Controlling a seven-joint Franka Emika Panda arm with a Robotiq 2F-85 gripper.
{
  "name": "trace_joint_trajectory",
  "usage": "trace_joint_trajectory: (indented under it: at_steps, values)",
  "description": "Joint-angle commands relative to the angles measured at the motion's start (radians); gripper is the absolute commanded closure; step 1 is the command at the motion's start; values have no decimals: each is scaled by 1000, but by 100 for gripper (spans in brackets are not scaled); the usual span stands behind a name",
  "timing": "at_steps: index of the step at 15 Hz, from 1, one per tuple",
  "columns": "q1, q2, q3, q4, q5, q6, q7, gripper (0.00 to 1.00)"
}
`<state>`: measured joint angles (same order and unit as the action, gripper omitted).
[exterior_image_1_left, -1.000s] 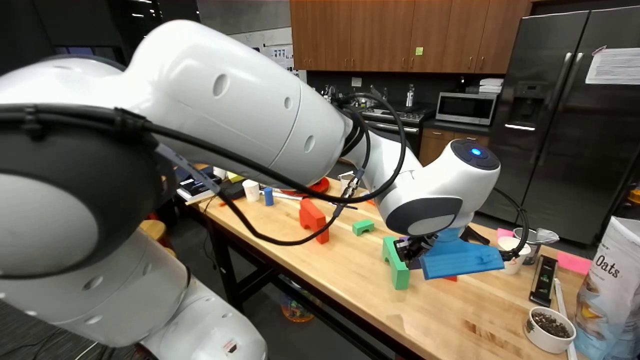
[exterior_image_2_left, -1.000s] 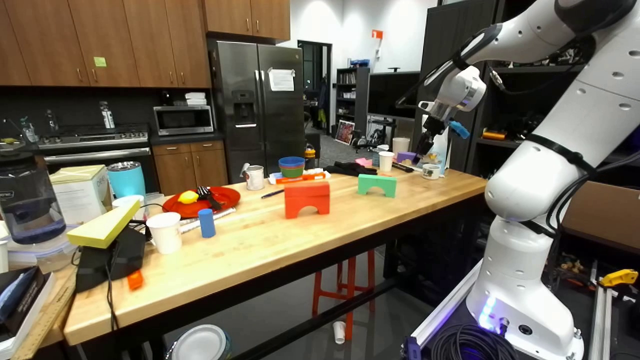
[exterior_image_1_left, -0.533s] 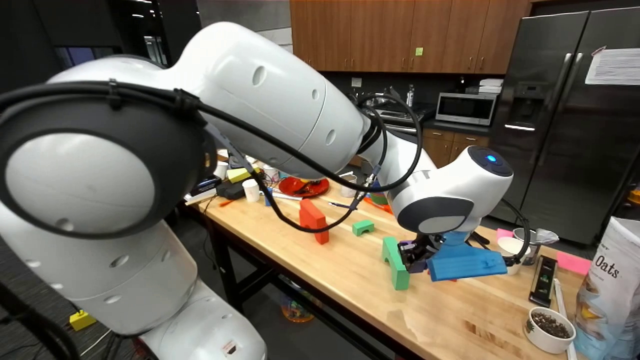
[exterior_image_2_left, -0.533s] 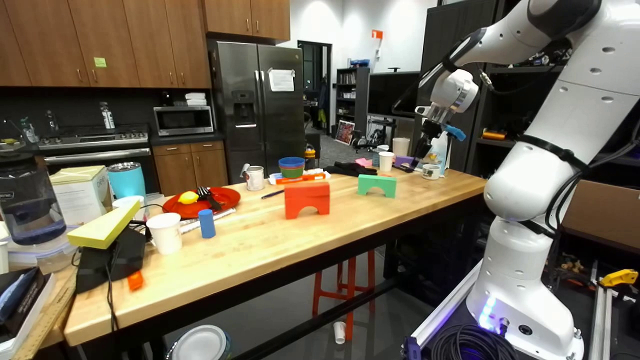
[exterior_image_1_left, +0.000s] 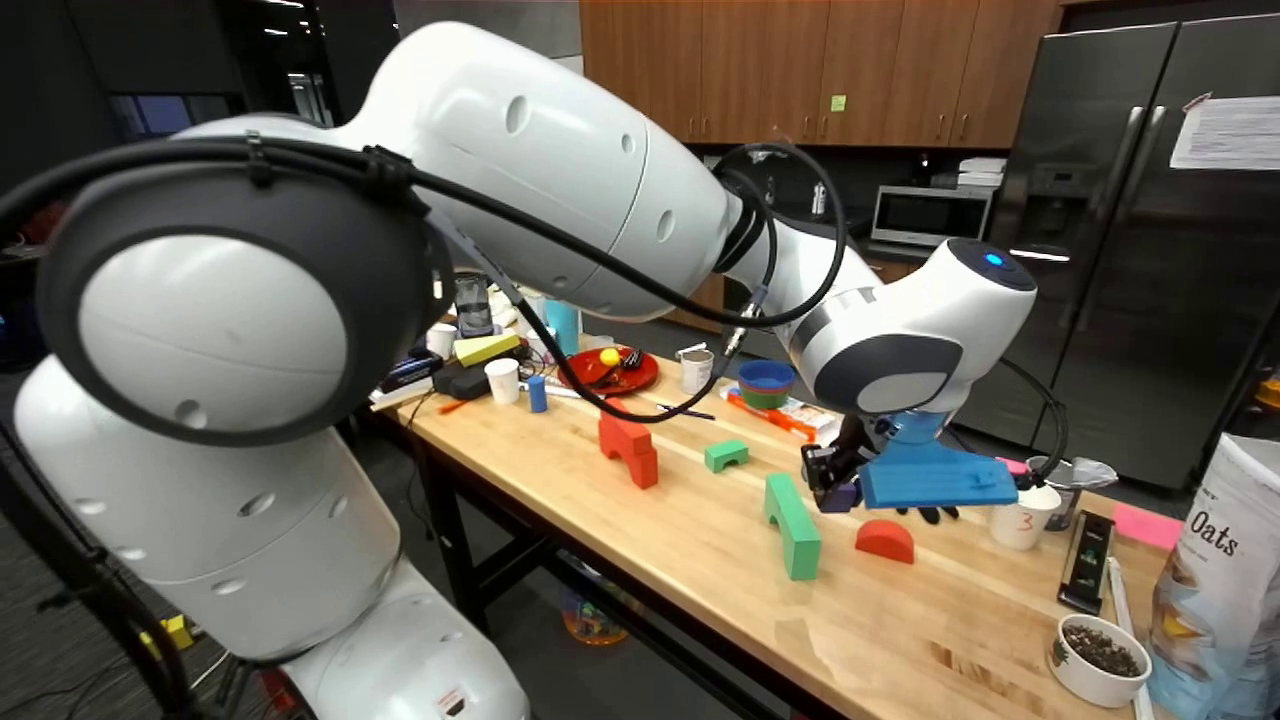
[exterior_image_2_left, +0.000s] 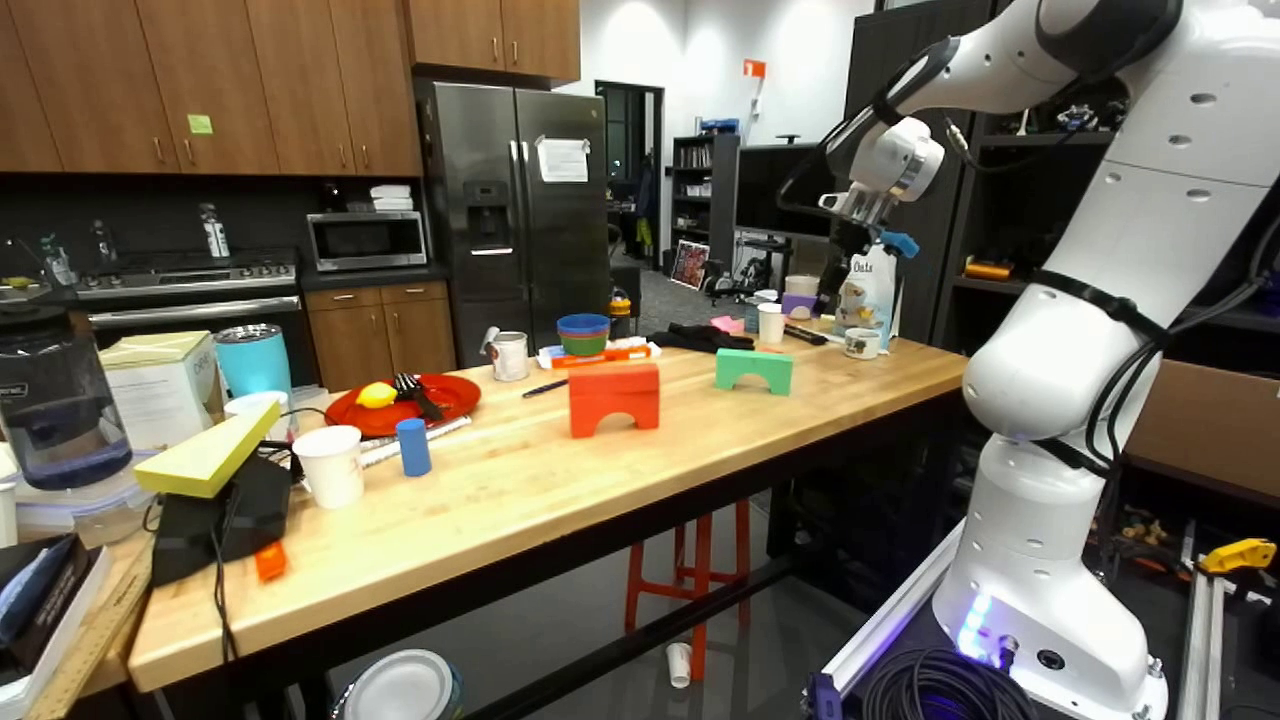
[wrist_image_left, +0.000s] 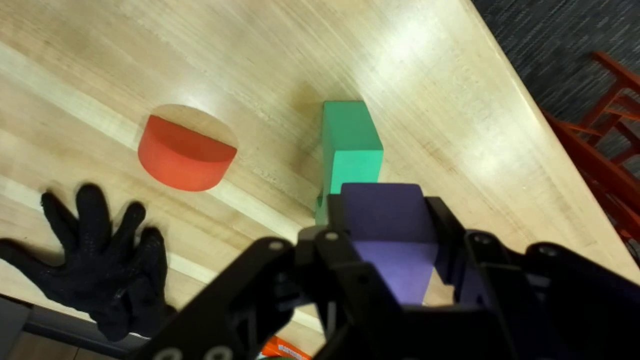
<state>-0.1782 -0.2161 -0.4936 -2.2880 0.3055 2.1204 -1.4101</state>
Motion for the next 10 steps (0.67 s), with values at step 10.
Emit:
trace_joint_trajectory:
  at_steps: [10]
  values:
    - [-32, 100, 118, 136, -10, -128, 148, 84]
